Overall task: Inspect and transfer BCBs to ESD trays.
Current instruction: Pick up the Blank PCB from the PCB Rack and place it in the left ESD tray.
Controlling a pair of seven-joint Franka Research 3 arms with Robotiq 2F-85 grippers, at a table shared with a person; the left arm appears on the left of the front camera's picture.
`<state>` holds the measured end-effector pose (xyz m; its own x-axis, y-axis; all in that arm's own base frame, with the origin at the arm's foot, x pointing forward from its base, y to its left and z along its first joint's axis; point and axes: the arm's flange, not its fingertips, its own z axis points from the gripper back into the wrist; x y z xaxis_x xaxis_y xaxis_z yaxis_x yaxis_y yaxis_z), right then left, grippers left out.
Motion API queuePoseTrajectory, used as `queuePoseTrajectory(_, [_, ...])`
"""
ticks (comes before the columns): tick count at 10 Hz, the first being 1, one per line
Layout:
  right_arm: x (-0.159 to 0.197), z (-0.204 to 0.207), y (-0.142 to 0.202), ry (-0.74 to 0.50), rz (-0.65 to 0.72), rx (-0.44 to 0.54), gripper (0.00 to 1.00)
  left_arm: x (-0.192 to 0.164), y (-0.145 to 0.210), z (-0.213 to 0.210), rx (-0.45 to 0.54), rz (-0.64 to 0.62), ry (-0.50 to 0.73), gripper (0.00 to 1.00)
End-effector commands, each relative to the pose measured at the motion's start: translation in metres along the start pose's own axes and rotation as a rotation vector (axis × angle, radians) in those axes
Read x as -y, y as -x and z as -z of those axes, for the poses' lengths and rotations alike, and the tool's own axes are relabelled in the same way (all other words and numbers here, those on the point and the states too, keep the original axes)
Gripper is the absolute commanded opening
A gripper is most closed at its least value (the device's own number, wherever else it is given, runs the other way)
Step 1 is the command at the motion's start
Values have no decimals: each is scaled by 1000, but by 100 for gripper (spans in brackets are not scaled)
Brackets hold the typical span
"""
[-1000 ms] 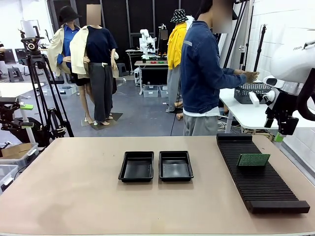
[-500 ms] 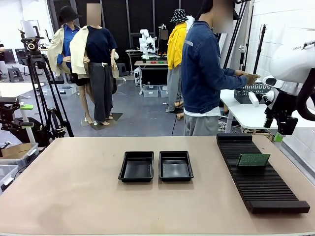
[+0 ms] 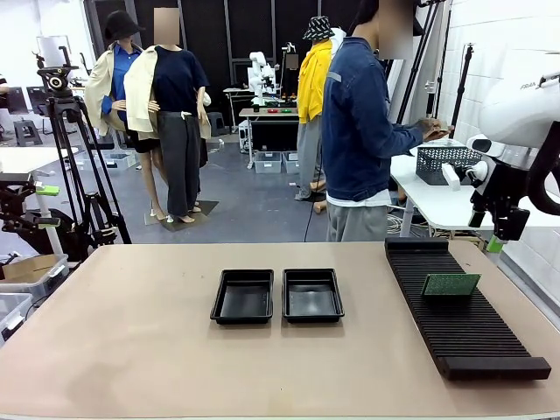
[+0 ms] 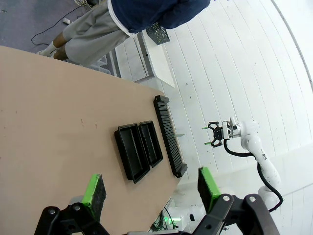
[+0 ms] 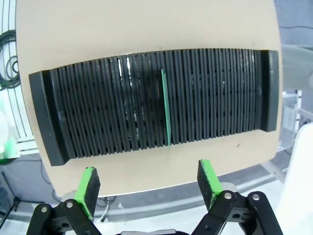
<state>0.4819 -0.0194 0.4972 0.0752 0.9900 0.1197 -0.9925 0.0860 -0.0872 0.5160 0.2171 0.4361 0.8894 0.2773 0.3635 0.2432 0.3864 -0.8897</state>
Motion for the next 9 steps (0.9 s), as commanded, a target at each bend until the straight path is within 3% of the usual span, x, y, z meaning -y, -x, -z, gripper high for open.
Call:
queuePoseTrajectory(1, [0,0,0,0,0,0,100,2,0,-2,-4,-14,-13,100])
queuePoseTrajectory(2, [6,4,-5,33,49,-24,100,2,0,-2,-4,-14,-13,100])
queuePoseTrajectory(5, [14,17,-4,81,29,-42,100,2,0,-2,-4,-14,-13,100])
queuePoseTrajectory(9, [33,36,-7,62,-8,-69,100,2,0,-2,-4,-14,-13,100])
